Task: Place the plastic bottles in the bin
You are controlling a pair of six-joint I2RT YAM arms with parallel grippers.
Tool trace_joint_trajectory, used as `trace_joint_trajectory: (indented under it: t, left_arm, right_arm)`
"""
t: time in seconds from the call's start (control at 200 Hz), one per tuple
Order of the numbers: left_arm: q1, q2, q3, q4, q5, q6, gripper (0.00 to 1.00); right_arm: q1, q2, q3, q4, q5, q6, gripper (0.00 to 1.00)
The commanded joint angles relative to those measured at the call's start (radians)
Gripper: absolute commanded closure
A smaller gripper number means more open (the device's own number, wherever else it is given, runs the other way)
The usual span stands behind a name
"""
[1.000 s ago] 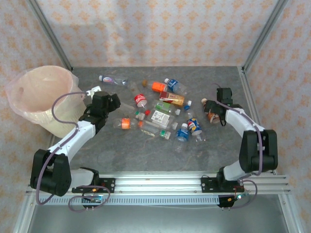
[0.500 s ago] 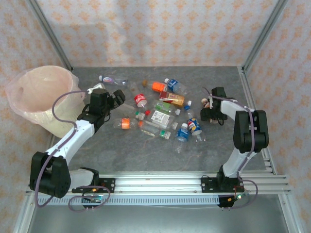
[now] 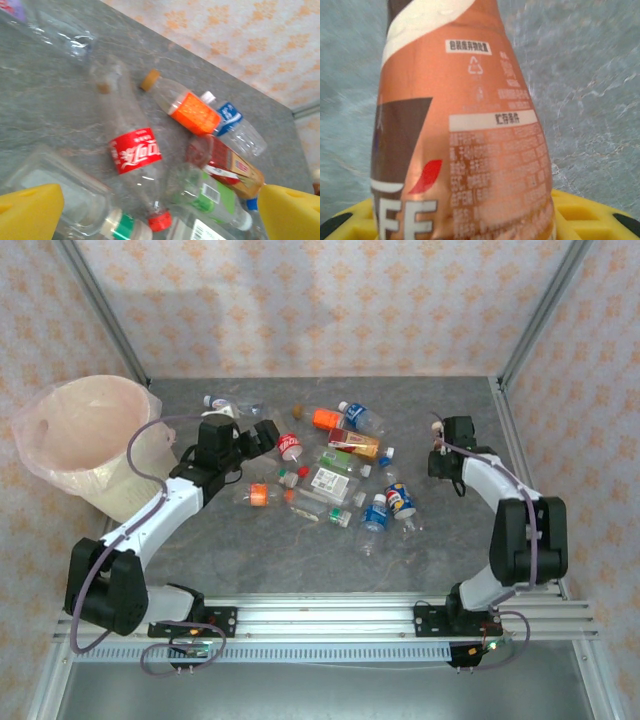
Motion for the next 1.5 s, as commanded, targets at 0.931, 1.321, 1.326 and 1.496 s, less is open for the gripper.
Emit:
trace_joint_trajectory:
  t: [0.931, 1.321, 1.326, 1.496]
  left_arm:
    - [-0.246, 0.365, 0.576, -0.042, 0.211, -0.069, 0.31]
    - [-0.245, 0.302, 0.569, -0.089, 0.181, -0.010, 0.85]
    - [-0.245, 0.300, 0.569, -0.093, 0.177, -0.008, 0.87]
    - [-0.229, 0.192, 0.573, -0.210, 0.026, 0.093, 0.90]
  right_arm:
    - [0.408, -0.187, -0.014, 0.475, -0.737, 0.280, 0.52]
    - [0.411, -0.220, -0.006, 0.444, -0.706, 0.258, 0.25]
    - [0.410, -0.222, -0.006, 0.443, -0.706, 0.257, 0.24]
    - [0.410, -0.328, -0.042, 0.447, -0.589, 0.240, 0.01]
